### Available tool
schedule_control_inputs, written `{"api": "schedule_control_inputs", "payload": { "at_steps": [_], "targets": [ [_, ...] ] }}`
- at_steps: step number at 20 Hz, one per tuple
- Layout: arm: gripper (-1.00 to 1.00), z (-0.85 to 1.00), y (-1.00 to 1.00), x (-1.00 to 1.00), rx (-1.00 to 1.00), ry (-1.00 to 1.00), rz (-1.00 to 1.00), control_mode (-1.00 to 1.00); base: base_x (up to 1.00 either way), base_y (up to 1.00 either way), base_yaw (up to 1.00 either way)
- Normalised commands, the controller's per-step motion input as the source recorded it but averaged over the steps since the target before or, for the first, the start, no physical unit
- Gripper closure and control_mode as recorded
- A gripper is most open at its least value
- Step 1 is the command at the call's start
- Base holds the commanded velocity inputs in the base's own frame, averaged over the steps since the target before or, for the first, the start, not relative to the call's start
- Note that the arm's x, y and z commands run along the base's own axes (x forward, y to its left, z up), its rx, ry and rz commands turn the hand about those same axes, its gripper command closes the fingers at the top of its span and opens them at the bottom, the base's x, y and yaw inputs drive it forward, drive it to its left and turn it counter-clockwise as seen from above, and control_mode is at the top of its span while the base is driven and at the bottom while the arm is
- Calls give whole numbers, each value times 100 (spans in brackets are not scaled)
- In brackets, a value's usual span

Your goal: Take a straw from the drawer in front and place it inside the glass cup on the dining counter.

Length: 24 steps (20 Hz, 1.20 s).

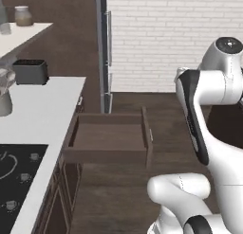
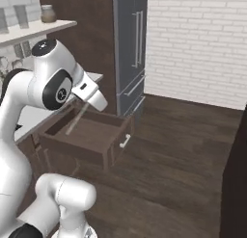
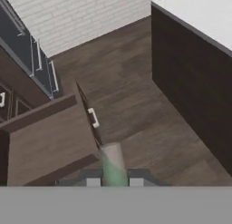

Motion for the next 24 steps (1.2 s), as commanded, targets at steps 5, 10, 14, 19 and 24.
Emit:
{"api": "schedule_control_inputs", "payload": {
  "at_steps": [5,10,14,19,24],
  "targets": [
    [100,0,0,0,0,0,0,100,5,-100,12],
    [100,0,0,0,0,0,0,100,51,-96,19],
    [100,0,0,0,0,0,0,100,94,-71,19],
    [100,0,0,0,0,0,0,100,100,-45,9],
    [100,0,0,0,0,0,0,100,100,-27,1]
  ]
}}
